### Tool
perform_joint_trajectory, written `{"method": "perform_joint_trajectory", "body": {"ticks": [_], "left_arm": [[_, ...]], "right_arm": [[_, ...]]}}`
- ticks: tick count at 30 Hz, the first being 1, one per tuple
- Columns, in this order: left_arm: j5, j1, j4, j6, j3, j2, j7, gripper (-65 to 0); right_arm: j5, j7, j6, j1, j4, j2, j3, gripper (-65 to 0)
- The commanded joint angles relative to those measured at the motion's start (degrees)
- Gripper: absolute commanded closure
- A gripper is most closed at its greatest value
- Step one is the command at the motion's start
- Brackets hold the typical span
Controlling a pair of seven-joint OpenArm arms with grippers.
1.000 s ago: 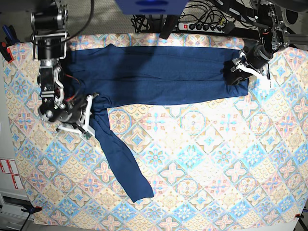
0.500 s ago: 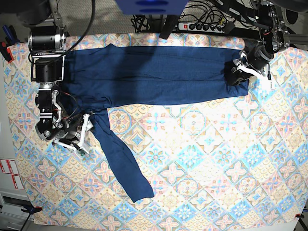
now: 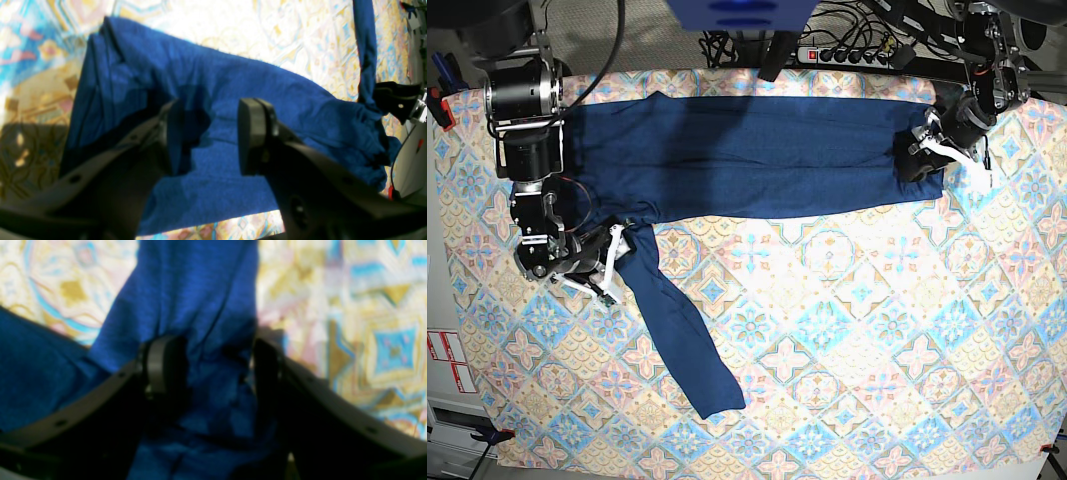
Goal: Fold the T-shirt properly
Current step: 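Fold the held sleeve across the shirt body toward the left gripper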
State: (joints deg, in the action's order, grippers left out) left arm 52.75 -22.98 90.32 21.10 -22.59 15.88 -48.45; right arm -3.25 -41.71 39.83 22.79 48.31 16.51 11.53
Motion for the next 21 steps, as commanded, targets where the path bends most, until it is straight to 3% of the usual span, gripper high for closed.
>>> {"method": "perform_joint_trajectory", "body": {"ticks": [1, 5, 12, 16, 21], "left_arm": [[0.8, 0.1, 0.7, 0.5, -0.2, 0.6, 0.8, -25.6], [0.8, 0.1, 0.7, 0.5, -0.2, 0.6, 0.8, -25.5], [0.8, 0.1, 0.7, 0.5, -0.2, 0.6, 0.8, -25.4], [0.8, 0.1, 0.6, 0.5, -0.2, 0.6, 0.8, -25.4], [0.7, 0.1, 0.6, 0.5, -0.2, 0.6, 0.8, -25.4]], "right_arm": [[-0.6, 0.4, 0.2, 1.4, 0.1, 0.5, 0.5, -32.9], [-0.8, 0.4, 0.2, 1.4, 0.3, 0.5, 1.3, -28.4], [-3.8, 0.2, 0.2, 1.2, 2.8, 0.5, 0.9, 0.0], [-10.3, -0.9, 0.2, -0.6, 11.8, 0.9, 0.9, -0.2], [-13.5, -6.3, 0.2, -5.4, 23.8, 0.9, -3.5, -0.2]]}}
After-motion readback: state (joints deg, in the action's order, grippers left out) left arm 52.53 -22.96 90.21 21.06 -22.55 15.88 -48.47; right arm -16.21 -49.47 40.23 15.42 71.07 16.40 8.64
